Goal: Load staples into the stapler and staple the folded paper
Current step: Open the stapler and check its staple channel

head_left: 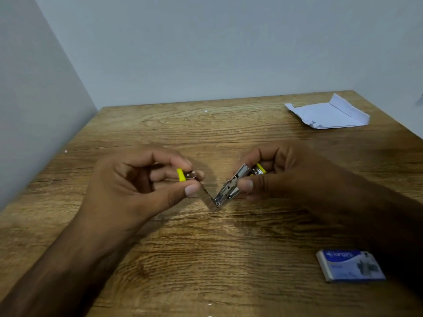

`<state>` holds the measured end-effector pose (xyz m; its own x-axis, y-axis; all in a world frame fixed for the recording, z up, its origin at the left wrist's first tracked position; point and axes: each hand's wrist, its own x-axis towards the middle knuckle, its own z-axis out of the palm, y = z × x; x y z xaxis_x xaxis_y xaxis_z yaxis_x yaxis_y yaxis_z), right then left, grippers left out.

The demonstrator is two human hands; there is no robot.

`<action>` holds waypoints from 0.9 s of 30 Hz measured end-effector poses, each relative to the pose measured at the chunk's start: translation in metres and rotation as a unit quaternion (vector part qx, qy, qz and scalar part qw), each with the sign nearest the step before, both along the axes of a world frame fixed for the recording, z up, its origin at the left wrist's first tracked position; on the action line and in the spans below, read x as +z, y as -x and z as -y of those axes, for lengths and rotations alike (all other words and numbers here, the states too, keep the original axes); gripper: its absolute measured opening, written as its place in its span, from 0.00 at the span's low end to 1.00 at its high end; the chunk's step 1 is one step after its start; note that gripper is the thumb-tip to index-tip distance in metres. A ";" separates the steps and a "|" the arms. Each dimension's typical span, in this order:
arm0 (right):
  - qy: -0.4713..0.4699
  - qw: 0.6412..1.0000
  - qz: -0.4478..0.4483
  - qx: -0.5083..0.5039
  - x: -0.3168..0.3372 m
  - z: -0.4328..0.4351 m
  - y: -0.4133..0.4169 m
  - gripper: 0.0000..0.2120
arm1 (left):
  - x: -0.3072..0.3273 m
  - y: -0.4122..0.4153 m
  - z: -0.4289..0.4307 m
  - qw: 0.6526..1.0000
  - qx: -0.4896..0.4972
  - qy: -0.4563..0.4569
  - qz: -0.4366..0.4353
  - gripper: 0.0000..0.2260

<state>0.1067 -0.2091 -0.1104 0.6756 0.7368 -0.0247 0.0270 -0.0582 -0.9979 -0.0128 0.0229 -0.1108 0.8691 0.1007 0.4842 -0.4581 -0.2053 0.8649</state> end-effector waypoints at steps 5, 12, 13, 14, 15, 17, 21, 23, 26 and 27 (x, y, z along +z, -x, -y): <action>0.044 0.999 0.016 0.021 0.001 0.005 -0.004 0.11 | -0.011 0.019 -0.018 0.997 0.066 -0.044 -0.010 0.10; 0.164 0.967 0.195 0.008 0.007 0.006 -0.003 0.13 | -0.027 0.033 -0.044 0.979 0.089 -0.182 -0.012 0.12; 0.173 0.961 0.215 0.015 0.008 0.007 -0.004 0.12 | -0.029 0.035 -0.047 0.974 0.090 -0.207 -0.021 0.12; 0.180 0.957 0.228 0.019 0.009 0.008 -0.004 0.10 | -0.030 0.037 -0.049 0.969 0.087 -0.228 -0.029 0.13; 0.187 0.953 0.237 0.022 0.009 0.009 -0.005 0.09 | -0.032 0.039 -0.050 0.966 0.080 -0.242 -0.037 0.13; 0.203 0.946 0.251 0.026 0.009 0.011 -0.006 0.08 | -0.035 0.042 -0.051 0.962 0.065 -0.261 -0.053 0.12; 0.196 0.951 0.238 0.039 0.010 0.012 -0.007 0.11 | -0.033 0.041 -0.051 0.945 0.036 -0.320 -0.047 0.07; 0.192 0.951 0.239 0.046 0.010 0.012 -0.009 0.13 | -0.028 0.040 -0.050 0.933 0.023 -0.357 -0.044 0.07; 0.189 0.950 0.242 0.057 0.008 0.012 -0.010 0.13 | -0.013 0.034 -0.044 0.921 -0.008 -0.386 -0.053 0.08; 0.187 0.951 0.239 0.059 0.007 0.012 -0.011 0.13 | -0.007 0.030 -0.039 0.920 -0.022 -0.388 -0.053 0.08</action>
